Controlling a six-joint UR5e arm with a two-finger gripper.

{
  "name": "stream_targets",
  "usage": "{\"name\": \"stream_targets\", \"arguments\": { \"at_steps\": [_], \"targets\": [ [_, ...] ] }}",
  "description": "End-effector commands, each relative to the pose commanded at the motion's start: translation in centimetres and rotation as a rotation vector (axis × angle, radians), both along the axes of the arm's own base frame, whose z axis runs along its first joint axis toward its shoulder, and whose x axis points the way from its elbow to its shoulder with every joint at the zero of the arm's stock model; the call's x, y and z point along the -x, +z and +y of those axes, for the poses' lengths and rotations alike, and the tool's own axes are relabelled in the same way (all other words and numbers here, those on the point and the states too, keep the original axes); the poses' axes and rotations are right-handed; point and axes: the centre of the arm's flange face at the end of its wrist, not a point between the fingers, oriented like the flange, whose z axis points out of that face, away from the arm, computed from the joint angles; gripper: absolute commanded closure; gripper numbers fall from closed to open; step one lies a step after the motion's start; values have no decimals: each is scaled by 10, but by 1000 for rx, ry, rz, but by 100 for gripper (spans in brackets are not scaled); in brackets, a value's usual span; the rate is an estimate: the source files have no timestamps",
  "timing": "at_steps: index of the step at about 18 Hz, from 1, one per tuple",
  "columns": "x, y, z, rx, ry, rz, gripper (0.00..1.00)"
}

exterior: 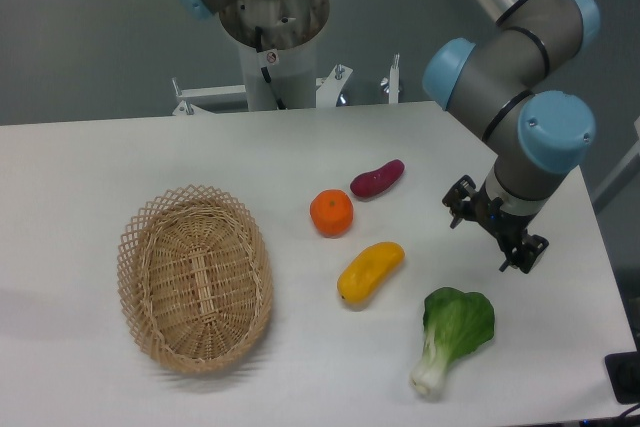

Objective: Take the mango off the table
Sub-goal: 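Move the open gripper toward the yellow mango, then lower the gripper over the yellow mango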

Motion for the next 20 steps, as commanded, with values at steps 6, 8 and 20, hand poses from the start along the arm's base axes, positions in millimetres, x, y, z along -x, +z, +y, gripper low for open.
{"name": "stream_targets", "arguments": {
  "at_steps": [6,8,20],
  "targets": [
    [-20,-6,10,10,72,-18,0],
    [-26,-7,17,11,95,-21,0],
    [-80,-30,62,12,166,-60,0]
  ]
}}
